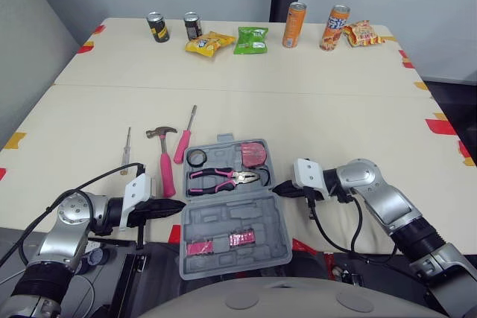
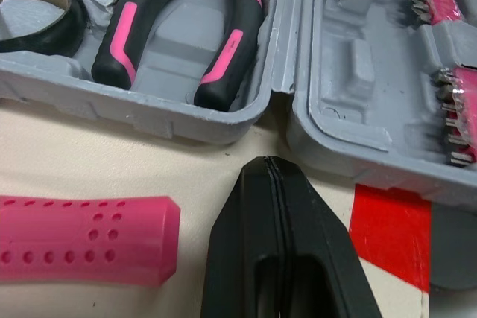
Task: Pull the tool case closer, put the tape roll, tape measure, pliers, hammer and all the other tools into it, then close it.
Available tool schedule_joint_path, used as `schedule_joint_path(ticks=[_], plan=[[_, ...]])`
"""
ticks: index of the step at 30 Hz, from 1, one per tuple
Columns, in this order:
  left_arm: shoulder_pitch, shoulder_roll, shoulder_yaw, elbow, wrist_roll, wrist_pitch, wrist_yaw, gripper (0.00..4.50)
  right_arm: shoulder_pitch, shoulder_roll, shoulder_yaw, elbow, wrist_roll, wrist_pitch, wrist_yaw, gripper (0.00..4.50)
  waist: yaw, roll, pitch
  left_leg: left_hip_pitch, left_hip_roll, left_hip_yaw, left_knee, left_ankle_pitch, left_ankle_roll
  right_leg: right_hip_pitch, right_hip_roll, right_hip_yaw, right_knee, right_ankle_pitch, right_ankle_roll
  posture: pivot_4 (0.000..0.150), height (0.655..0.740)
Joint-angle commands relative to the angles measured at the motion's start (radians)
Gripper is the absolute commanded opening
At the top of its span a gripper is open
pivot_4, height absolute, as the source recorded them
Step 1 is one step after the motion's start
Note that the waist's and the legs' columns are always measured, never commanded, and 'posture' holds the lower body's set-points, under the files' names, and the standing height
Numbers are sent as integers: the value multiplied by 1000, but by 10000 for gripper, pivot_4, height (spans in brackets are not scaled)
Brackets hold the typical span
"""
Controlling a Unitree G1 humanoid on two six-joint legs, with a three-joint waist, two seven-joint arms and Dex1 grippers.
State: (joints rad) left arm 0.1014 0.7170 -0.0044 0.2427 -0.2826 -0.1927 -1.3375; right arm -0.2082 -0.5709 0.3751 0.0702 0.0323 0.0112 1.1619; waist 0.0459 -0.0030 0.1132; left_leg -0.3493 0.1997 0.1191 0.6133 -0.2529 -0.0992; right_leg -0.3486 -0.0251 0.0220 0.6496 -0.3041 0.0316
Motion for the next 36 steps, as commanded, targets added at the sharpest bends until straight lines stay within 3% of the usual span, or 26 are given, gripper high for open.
schedule_joint_path(ticks=[1, 23, 36], plan=[[10, -16, -22, -14, 15, 17, 27, 0, -1, 7, 10, 3, -14, 7, -17, 770, 0, 0, 0, 0, 0, 0, 0, 0, 0, 0, 0, 0, 0, 0, 0, 1500, 7385], [-69, -102, -81, -126, 33, 145, 111, 0, 34, -38, -31, -98, 39, 77, 0, 770, 23, 1, 0, -1, -2, 0, 1, 0, 0, 0, -2, 0, -1, 0, 1, 1500, 7385], [-191, -124, -93, -76, 63, 214, 151, 0, 86, -64, -88, -135, 44, 112, -41, 770, 17, 1, 0, -1, -2, 0, 0, 0, -1, 0, -2, 0, -2, 1, 1, 1500, 7385]])
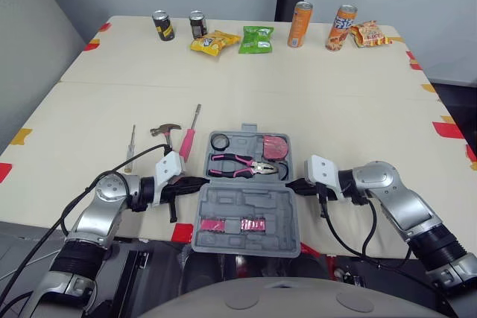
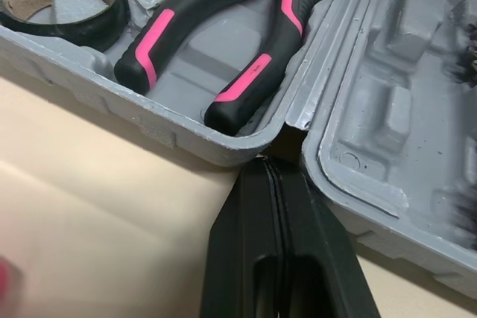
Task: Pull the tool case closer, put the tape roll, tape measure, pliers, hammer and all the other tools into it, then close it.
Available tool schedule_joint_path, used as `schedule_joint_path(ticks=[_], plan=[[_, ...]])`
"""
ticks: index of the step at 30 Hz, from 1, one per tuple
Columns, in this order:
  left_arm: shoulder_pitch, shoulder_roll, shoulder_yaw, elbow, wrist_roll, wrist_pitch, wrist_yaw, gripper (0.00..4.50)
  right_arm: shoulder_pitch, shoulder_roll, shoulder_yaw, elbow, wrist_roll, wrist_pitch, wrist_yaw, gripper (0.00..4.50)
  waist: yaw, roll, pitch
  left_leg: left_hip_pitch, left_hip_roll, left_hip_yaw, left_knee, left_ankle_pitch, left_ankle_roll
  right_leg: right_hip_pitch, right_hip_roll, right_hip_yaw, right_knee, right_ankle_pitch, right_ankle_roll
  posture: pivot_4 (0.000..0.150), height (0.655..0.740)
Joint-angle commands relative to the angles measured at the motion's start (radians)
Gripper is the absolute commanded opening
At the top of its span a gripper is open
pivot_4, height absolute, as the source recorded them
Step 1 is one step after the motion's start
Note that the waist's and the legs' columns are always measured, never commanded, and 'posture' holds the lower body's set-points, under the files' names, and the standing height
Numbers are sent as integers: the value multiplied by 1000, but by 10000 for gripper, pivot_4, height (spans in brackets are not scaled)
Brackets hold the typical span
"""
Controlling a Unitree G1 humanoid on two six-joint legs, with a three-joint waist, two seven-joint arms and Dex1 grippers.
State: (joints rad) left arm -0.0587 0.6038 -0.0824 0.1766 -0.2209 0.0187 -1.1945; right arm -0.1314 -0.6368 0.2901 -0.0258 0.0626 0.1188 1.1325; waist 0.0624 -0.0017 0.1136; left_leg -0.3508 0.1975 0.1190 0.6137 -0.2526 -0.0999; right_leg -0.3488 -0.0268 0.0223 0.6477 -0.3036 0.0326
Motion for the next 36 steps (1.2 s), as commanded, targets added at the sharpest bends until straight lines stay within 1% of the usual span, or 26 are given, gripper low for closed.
schedule_joint_path(ticks=[1, 7, 21, 36], plan=[[-38, -12, -17, -8, 2, 5, 10, 0, 10, 2, -6, -39, 13, 6, -17, 770, 0, 0, 0, 0, 0, 0, 0, 0, 0, 0, 0, 0, 0, 0, 0, 1500, 7385], [-70, -22, -29, 0, 13, 23, 25, 0, 10, -2, -29, -29, 16, 9, -49, 770, 0, 0, 0, 0, 0, 0, 0, 0, 0, 0, 0, 0, 0, 0, 0, 1500, 7385], [-166, -50, -61, 83, 62, 17, 45, 0, -31, 29, -41, 39, 8, -16, -104, 770, 2, 0, 0, 0, 0, 0, 0, 0, 0, 0, 0, 0, 0, 0, 0, 1500, 7385], [-219, -85, -78, 117, 82, 18, 52, 0, -45, 34, -56, 65, 7, -32, -115, 770, 3, 0, 0, 0, 0, 0, 0, 0, 0, 1, 0, 0, 0, 0, 0, 1500, 7385]])
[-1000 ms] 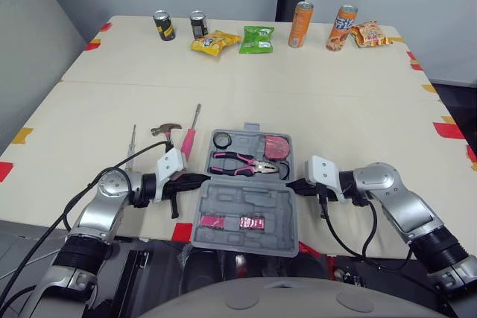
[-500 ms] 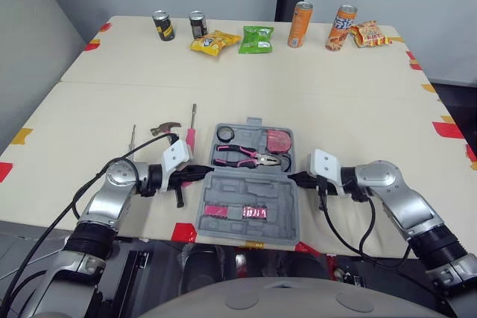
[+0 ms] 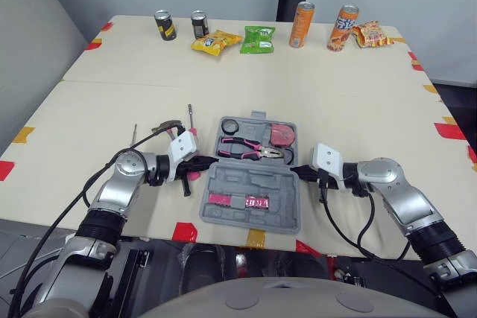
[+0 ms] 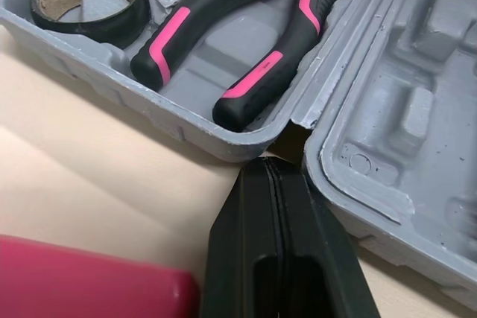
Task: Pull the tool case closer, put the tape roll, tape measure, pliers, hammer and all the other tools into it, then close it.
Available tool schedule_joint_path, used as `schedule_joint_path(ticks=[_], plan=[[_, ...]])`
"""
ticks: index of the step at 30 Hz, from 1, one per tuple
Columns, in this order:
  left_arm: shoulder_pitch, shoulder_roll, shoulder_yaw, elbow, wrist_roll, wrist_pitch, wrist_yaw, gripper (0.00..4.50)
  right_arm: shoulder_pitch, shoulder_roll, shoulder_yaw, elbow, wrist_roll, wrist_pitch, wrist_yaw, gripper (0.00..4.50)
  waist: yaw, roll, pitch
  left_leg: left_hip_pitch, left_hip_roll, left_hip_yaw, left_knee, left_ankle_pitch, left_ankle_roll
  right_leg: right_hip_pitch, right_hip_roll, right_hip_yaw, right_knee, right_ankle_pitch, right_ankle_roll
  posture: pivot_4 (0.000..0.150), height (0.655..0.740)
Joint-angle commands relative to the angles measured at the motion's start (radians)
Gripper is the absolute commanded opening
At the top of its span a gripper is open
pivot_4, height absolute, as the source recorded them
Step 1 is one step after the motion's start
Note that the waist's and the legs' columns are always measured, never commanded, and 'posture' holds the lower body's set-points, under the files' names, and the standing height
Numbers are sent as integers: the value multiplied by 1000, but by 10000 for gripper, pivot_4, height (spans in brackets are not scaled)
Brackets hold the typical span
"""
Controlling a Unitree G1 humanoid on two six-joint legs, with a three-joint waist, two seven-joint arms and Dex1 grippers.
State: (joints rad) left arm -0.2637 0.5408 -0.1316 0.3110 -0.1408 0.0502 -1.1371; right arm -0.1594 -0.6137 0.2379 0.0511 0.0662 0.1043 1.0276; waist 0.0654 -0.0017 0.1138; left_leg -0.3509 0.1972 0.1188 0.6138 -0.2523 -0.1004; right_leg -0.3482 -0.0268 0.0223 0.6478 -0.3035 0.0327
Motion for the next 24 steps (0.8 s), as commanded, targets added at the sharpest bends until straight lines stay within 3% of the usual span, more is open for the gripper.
schedule_joint_path(ticks=[1, 24], plan=[[-12, -23, -31, -20, 2, -13, -6, 0, -16, 11, -4, -12, 3, -17, -10, 770, 0, 0, 0, 0, 0, 0, 0, 0, 0, 0, 0, 0, 0, 0, 0, 1500, 7385], [16, -16, -18, -35, -9, -3, 9, 0, -40, 36, 0, 5, -7, -26, -27, 770, -2, 0, 0, 0, 0, 0, 0, 0, 0, 0, 0, 0, 0, 0, 0, 1500, 7385]])
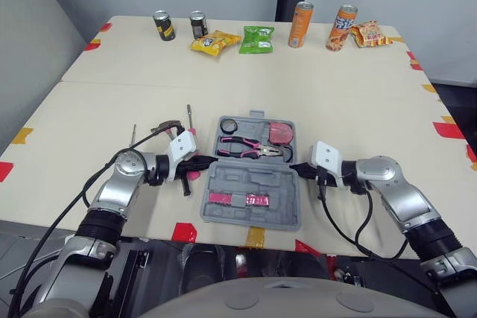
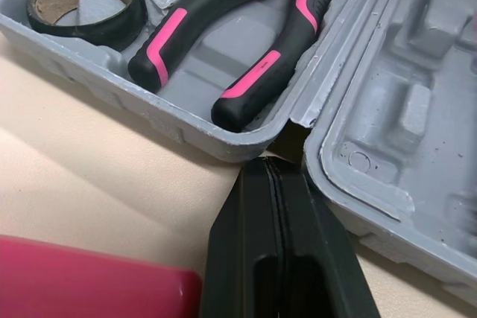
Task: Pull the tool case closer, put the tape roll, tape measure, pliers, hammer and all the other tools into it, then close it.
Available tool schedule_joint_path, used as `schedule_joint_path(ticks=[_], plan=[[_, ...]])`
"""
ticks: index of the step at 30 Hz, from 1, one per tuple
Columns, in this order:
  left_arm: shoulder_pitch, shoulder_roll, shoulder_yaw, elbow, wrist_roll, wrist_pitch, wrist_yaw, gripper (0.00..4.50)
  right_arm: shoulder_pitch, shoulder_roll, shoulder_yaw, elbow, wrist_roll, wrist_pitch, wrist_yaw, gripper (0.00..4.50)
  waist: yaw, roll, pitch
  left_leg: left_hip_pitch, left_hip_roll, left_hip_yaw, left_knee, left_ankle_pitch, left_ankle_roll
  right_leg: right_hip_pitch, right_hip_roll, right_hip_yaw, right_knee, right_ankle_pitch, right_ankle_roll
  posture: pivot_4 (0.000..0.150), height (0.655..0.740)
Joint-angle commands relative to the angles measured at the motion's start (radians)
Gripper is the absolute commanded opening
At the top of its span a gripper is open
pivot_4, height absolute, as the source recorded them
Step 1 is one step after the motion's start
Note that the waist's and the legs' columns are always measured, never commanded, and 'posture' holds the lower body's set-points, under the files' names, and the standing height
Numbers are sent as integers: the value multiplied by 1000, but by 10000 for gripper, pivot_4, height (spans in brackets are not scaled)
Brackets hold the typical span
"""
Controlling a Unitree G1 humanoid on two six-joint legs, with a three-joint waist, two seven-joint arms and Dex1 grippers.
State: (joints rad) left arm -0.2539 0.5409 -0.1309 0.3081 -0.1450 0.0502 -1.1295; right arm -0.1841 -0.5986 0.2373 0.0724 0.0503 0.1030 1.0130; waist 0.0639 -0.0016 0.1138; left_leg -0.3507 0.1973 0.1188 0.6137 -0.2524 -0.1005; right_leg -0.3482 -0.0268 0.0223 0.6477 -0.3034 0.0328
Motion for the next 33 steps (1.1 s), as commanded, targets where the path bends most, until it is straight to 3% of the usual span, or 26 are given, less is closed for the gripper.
schedule_joint_path(ticks=[1, 33], plan=[[6, -15, -18, -31, -5, -3, 1, 0, -14, 20, 2, -17, 8, -22, -9, 770, 0, 0, 0, 0, 0, 0, 0, 0, 0, 0, 0, 0, 0, 0, 0, 1500, 7385], [50, 69, 40, -71, -42, 6, -13, 0, 11, -19, -34, -9, 27, -25, -2, 770, -9, 1, 3, -1, 0, 0, -1, 0, -1, 0, 0, 0, -2, 0, 0, 1500, 7385]])
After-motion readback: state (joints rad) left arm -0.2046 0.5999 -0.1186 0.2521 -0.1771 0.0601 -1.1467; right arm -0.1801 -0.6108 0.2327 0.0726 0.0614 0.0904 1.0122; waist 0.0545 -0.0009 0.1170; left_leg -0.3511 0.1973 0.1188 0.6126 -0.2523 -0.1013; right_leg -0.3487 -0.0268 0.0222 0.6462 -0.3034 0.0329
